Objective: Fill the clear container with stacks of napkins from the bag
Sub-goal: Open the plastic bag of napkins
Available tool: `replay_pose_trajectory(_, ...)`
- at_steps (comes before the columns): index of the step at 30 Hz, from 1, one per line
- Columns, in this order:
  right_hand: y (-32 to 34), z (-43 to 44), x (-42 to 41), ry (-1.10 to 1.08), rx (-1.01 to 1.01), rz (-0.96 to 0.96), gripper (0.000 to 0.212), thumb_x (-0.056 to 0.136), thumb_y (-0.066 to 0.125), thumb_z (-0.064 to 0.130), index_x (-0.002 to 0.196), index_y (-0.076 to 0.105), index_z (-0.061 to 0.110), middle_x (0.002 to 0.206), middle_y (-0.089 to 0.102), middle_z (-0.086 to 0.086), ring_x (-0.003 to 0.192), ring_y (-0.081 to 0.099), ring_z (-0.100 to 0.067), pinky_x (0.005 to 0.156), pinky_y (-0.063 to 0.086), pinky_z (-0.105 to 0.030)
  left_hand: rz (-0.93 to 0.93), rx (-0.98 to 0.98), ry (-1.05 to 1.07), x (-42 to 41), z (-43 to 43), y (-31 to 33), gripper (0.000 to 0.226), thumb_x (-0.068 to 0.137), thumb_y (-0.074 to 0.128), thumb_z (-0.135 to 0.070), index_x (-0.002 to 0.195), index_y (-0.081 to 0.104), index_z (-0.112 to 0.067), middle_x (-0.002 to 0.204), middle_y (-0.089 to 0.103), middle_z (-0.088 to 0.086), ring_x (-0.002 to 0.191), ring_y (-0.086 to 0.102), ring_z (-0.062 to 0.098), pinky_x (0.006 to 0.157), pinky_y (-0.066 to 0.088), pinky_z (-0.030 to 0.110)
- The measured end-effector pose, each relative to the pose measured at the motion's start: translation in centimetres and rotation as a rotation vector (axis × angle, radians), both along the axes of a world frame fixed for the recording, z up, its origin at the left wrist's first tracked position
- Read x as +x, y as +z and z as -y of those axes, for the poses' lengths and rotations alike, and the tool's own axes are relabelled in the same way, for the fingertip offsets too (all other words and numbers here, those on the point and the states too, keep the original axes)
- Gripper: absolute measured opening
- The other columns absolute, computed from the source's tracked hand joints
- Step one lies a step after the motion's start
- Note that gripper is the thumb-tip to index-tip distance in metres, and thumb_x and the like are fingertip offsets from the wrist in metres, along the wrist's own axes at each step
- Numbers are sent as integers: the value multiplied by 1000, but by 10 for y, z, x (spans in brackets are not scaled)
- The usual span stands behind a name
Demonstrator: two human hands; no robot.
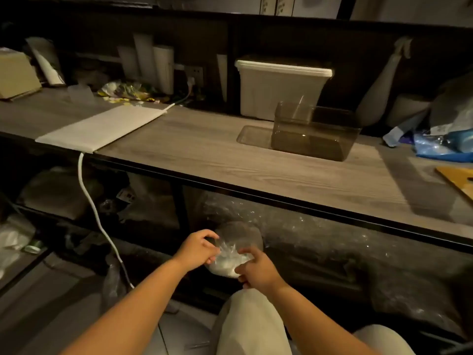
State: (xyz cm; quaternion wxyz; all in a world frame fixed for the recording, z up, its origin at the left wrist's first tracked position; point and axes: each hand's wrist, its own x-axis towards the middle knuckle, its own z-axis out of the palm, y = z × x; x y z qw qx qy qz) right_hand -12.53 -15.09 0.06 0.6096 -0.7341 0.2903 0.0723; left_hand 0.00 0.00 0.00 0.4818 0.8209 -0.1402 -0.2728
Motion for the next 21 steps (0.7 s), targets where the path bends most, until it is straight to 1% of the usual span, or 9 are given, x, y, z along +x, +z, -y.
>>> replay_pose_trajectory(3, -5, -2, 9, 9, -61, -26, 37, 89, 62, 7, 119, 58, 29, 96, 67, -11, 68, 64, -16, 56, 54, -26, -1, 65, -27, 6, 7, -5, 71, 86, 73, -9, 148, 38, -8, 73, 72, 8, 56, 62, 12, 58, 50, 24)
replay_pose_trajectory(5, -11, -4, 13, -12, -72, -37, 30, 91, 61, 10, 116, 61, 26, 92, 68, -10, 66, 64, -15, 55, 53, -25, -6, 106, -6, 7, 11, -6, 79, 87, 74, -12, 152, 30, -4, 76, 73, 9, 58, 63, 13, 60, 50, 24)
replay_pose_trajectory(7, -15, -7, 14, -39, -101, -21, 18, 93, 60, 14, 109, 66, 21, 88, 69, -7, 65, 65, -13, 57, 55, -25, 42, 144, 10, 9, 13, -12, 63, 87, 74, -12, 142, 46, -1, 76, 73, 10, 57, 63, 13, 60, 53, 25)
replay_pose_trajectory(9, -14, -8, 13, -54, -167, 14, 11, 93, 64, 16, 101, 70, 20, 87, 73, -6, 65, 67, -11, 63, 58, -26, 85, 134, 35, 9, 11, -15, 30, 86, 74, -8, 114, 68, 0, 74, 73, 14, 60, 66, 17, 67, 60, 35)
replay_pose_trajectory(11, -14, -7, 12, -64, -201, 54, 9, 91, 70, 16, 98, 74, 15, 84, 75, -5, 67, 70, -11, 67, 59, -25, 90, 114, 59, 8, 8, -16, 4, 85, 74, -7, 88, 75, -9, 71, 74, 12, 64, 71, 21, 75, 62, 40)
replay_pose_trajectory(13, -11, -6, 10, -89, -203, 90, 6, 89, 73, 16, 93, 75, 13, 81, 75, -4, 68, 71, -11, 68, 60, -25, 110, 106, 57, 8, 5, -16, 11, 85, 74, -6, 78, 75, -15, 68, 74, 7, 66, 72, 20, 76, 62, 38)
replay_pose_trajectory(14, -10, -6, 10, -106, -193, 103, 3, 88, 74, 17, 89, 75, 14, 79, 75, -4, 69, 72, -12, 69, 60, -27, 115, 95, 50, 7, 4, -13, 11, 85, 74, -6, 78, 76, -15, 67, 74, 4, 67, 73, 19, 76, 62, 36)
replay_pose_trajectory(17, -2, -2, 9, -159, -159, 137, 9, 88, 74, 13, 80, 74, 13, 74, 74, -6, 69, 70, -14, 70, 60, -30, 126, 41, 42, 4, 2, 0, 10, 86, 73, -4, 81, 76, -12, 69, 75, 4, 71, 73, 19, 75, 62, 31)
replay_pose_trajectory(21, 17, 6, 5, -169, -125, 174, 18, 89, 72, 6, 73, 73, 14, 74, 75, -9, 68, 69, -16, 75, 61, -34, 183, -26, 77, -5, 5, 24, 13, 86, 70, 2, 80, 75, -9, 73, 74, 9, 70, 71, 22, 64, 56, 19)
